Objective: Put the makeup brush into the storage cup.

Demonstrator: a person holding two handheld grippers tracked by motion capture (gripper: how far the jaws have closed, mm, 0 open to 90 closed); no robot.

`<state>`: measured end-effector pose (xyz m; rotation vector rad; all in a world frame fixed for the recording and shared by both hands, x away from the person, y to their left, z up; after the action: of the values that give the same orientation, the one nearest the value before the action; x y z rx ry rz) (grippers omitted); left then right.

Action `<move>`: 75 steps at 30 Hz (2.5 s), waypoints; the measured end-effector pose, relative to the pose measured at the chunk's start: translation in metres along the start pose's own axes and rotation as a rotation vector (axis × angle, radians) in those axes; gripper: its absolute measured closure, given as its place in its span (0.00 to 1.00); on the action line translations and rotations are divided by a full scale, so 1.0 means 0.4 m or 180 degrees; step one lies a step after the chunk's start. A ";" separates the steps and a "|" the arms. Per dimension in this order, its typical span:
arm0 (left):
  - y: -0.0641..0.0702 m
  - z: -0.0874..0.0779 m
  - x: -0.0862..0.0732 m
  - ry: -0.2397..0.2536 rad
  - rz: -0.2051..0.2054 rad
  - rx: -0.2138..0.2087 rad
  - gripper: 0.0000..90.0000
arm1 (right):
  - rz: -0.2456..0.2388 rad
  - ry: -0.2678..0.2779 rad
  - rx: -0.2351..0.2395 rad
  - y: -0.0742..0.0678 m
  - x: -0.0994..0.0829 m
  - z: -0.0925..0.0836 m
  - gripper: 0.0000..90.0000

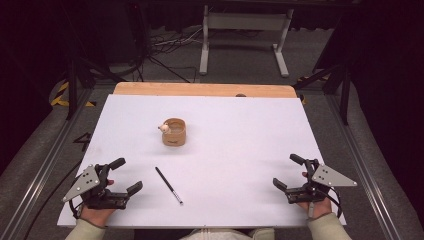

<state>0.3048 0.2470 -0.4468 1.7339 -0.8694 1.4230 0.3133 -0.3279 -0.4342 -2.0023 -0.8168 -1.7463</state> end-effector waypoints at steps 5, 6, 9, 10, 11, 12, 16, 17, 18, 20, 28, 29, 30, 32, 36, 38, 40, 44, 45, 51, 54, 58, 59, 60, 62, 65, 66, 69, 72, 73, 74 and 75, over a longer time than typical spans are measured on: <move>-0.001 0.000 0.000 0.0017 -0.0015 -0.0019 0.02 | 0.0009 -0.0002 0.0022 -0.001 -0.001 0.002 0.01; -0.001 0.001 -0.001 0.0017 -0.0037 -0.0023 0.02 | 0.0018 -0.0003 0.0027 0.000 -0.001 0.003 0.01; -0.002 0.001 -0.003 0.0021 -0.0063 -0.0023 0.02 | 0.0022 0.0005 0.0027 0.000 -0.001 0.003 0.01; -0.003 0.001 -0.003 0.0026 -0.0063 -0.0024 0.02 | 0.0019 0.0006 0.0031 0.000 -0.001 0.003 0.01; -0.003 0.001 -0.003 0.0026 -0.0063 -0.0024 0.02 | 0.0019 0.0006 0.0031 0.000 -0.001 0.003 0.01; -0.003 0.001 -0.003 0.0030 -0.0073 -0.0031 0.02 | 0.0027 0.0013 0.0027 0.000 0.000 0.003 0.01; -0.007 0.000 -0.007 0.0051 -0.0119 -0.0070 0.02 | 0.0046 0.0028 0.0019 0.002 0.000 0.002 0.01; -0.008 0.000 -0.008 0.0057 -0.0129 -0.0074 0.02 | 0.0050 0.0027 0.0011 0.003 0.000 0.002 0.01; -0.008 0.001 -0.009 0.0063 -0.0142 -0.0076 0.02 | 0.0058 0.0030 0.0011 0.003 0.000 0.002 0.01; -0.008 0.001 -0.010 0.0059 -0.0159 -0.0074 0.02 | 0.0068 0.0040 0.0015 0.004 0.000 0.002 0.01; -0.008 0.002 -0.010 0.0065 -0.0146 -0.0090 0.01 | 0.0107 0.0055 0.0035 0.006 0.000 0.001 0.01; -0.008 0.002 -0.010 0.0065 -0.0142 -0.0095 0.01 | 0.0106 0.0056 0.0036 0.006 0.000 0.001 0.01; -0.008 0.001 -0.010 0.0066 -0.0149 -0.0096 0.01 | 0.0103 0.0059 0.0037 0.006 0.000 0.001 0.01; -0.009 0.001 -0.010 0.0066 -0.0151 -0.0096 0.01 | 0.0092 0.0067 0.0037 0.006 0.001 0.002 0.01; -0.008 0.003 -0.010 0.0057 -0.0152 -0.0101 0.01 | 0.0097 0.0099 0.0053 0.006 0.001 0.001 0.01; -0.008 0.005 -0.006 0.0058 -0.0191 -0.0097 0.02 | 0.0103 0.0110 0.0055 0.006 0.001 0.001 0.01; -0.006 0.003 -0.002 0.0150 -0.0211 -0.0190 0.03 | 0.0109 0.0124 0.0062 0.006 0.001 0.001 0.00; 0.000 0.006 0.004 0.0243 -0.0104 -0.0245 0.02 | 0.0111 0.0124 0.0092 0.006 0.000 0.003 0.00; 0.000 0.008 0.006 0.0251 -0.0086 -0.0253 0.01 | 0.0114 0.0123 0.0093 0.005 0.000 0.003 0.00; 0.005 0.011 0.017 0.0544 -0.0002 -0.0283 0.00 | 0.0175 0.0144 0.0119 0.006 -0.001 0.005 0.00; 0.006 0.014 0.021 0.0482 -0.0017 -0.0334 0.01 | 0.0180 0.0155 0.0121 0.006 0.000 0.004 0.00; 0.012 0.018 0.027 0.0404 0.0016 -0.0315 0.01 | 0.0181 0.0156 0.0119 0.006 0.000 0.004 0.00; 0.011 0.018 0.028 0.0371 0.0024 -0.0309 0.00 | 0.0184 0.0170 0.0126 0.006 0.000 0.004 0.00; 0.010 0.018 0.031 0.0349 0.0029 -0.0274 0.00 | 0.0191 0.0173 0.0126 0.006 0.000 0.004 0.00; 0.010 0.018 0.033 0.0329 0.0027 -0.0263 0.01 | 0.0191 0.0172 0.0118 0.007 0.000 0.004 0.00; 0.018 0.019 0.043 0.0299 0.0171 -0.0259 0.02 | 0.0199 0.0179 0.0135 0.007 0.000 0.004 0.00; 0.019 0.022 0.047 0.0276 0.0222 -0.0263 0.02 | 0.0199 0.0179 0.0135 0.007 0.000 0.004 0.00; 0.018 0.035 0.049 0.0181 0.0230 -0.0255 0.01 | 0.0189 0.0166 0.0141 0.006 0.000 0.005 0.00; 0.015 0.046 0.052 0.0164 0.0246 -0.0296 0.02 | 0.0163 0.0178 0.0138 0.006 0.000 0.005 0.00; 0.015 0.046 0.052 0.0164 0.0246 -0.0296 0.02 | 0.0163 0.0178 0.0138 0.006 0.000 0.005 0.00; 0.015 0.049 0.056 0.0142 0.0274 -0.0276 0.02 | 0.0171 0.0173 0.0137 0.005 0.000 0.005 0.00; 0.015 0.051 0.059 0.0135 0.0282 -0.0269 0.02 | 0.0172 0.0176 0.0144 0.005 0.000 0.006 0.00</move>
<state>0.3138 0.2250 -0.4256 1.6143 -0.9800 1.4540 0.3165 -0.3280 -0.4344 -1.9205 -0.7703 -1.7297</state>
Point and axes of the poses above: each handheld gripper's, and its own axes: z roughly forward along the jaws, x roughly out of its top, y roughly to its right, the point moved 1 cm from there along z, roughly forward along the jaws, and after that the axes turned 8 degrees about -x, right-handed, at the moved point
